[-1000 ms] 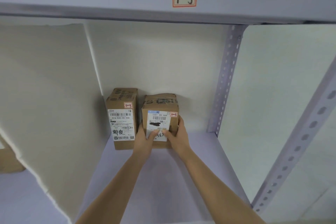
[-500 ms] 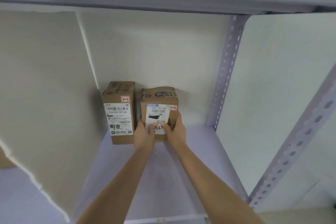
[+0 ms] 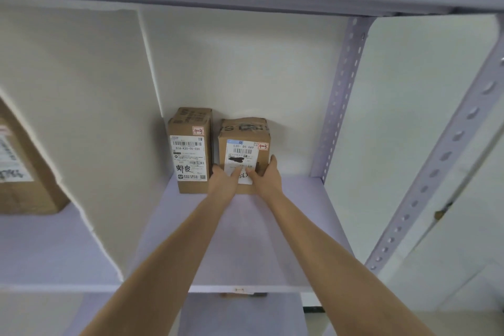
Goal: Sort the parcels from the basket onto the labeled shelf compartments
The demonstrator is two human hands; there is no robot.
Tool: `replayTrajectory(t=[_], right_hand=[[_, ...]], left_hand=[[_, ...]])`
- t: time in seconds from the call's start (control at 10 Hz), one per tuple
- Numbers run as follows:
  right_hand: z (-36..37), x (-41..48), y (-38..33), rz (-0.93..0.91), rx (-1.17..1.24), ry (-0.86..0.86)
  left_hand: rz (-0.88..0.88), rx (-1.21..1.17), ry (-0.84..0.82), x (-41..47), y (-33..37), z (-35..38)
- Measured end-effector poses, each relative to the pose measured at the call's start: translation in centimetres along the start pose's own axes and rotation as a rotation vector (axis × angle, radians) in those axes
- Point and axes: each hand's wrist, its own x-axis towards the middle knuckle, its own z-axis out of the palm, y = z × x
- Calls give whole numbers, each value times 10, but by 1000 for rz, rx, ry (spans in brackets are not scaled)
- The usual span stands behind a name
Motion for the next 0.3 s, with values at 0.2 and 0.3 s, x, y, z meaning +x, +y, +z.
replayTrajectory(t=[0.2, 0.3], right_hand=[[-7, -6, -1, 23, -49, -40], [-7, -13, -3, -1, -83, -35]], left_hand=[[-14, 46, -9, -13, -4, -7], [8, 70, -26, -21, -5, -16]])
